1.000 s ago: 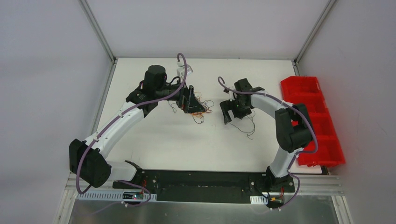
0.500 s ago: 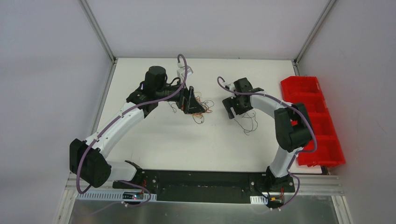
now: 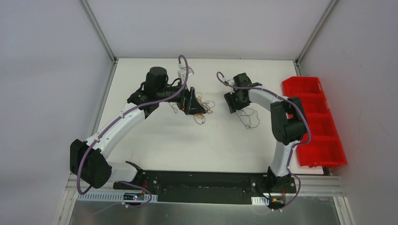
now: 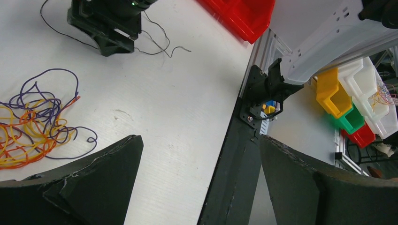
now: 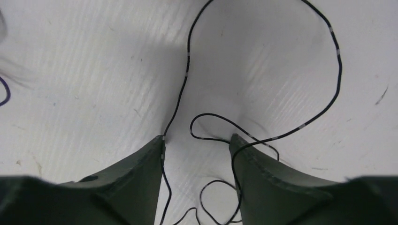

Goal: Untangle the cables

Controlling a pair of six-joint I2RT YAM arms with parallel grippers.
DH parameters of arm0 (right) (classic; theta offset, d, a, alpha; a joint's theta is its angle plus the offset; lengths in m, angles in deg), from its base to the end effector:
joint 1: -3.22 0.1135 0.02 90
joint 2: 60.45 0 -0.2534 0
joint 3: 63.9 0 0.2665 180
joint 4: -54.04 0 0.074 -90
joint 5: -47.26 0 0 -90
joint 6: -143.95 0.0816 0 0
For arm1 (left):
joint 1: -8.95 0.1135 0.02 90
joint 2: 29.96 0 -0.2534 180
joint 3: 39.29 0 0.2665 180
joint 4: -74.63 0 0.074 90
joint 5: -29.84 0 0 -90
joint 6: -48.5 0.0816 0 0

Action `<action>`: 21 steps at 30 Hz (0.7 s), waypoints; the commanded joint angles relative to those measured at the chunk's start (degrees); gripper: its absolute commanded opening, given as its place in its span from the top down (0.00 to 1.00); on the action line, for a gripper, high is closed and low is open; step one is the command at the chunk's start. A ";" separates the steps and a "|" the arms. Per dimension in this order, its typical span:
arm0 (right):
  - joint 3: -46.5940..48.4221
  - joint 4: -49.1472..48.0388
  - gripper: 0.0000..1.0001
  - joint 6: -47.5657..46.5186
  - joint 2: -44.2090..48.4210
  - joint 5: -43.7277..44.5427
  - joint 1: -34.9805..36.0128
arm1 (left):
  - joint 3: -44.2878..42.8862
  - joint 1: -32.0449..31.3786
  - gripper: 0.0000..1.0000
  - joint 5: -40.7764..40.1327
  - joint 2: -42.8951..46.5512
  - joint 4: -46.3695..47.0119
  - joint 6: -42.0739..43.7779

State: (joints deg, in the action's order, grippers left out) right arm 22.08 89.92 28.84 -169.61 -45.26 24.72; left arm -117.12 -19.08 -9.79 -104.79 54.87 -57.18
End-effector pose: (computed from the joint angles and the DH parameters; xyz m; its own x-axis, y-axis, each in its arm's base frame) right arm 0.3970 0.1602 0.1146 -0.5583 -0.6756 -0.4816 -0.6892 0.7008 -0.1840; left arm 0.2710 -0.2155 0.3357 -0.5020 0.0720 -0.8619 0.8465 0.2450 -0.4726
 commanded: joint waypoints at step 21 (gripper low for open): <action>12.82 19.06 1.00 -2.32 13.41 -13.03 -10.53 | 0.31 0.43 0.00 0.03 3.01 0.29 0.60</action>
State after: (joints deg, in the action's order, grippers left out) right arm 29.07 102.18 29.24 -164.15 -55.43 17.46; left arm -117.05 -19.08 -9.90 -104.14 54.87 -57.20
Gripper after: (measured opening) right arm 0.012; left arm 0.995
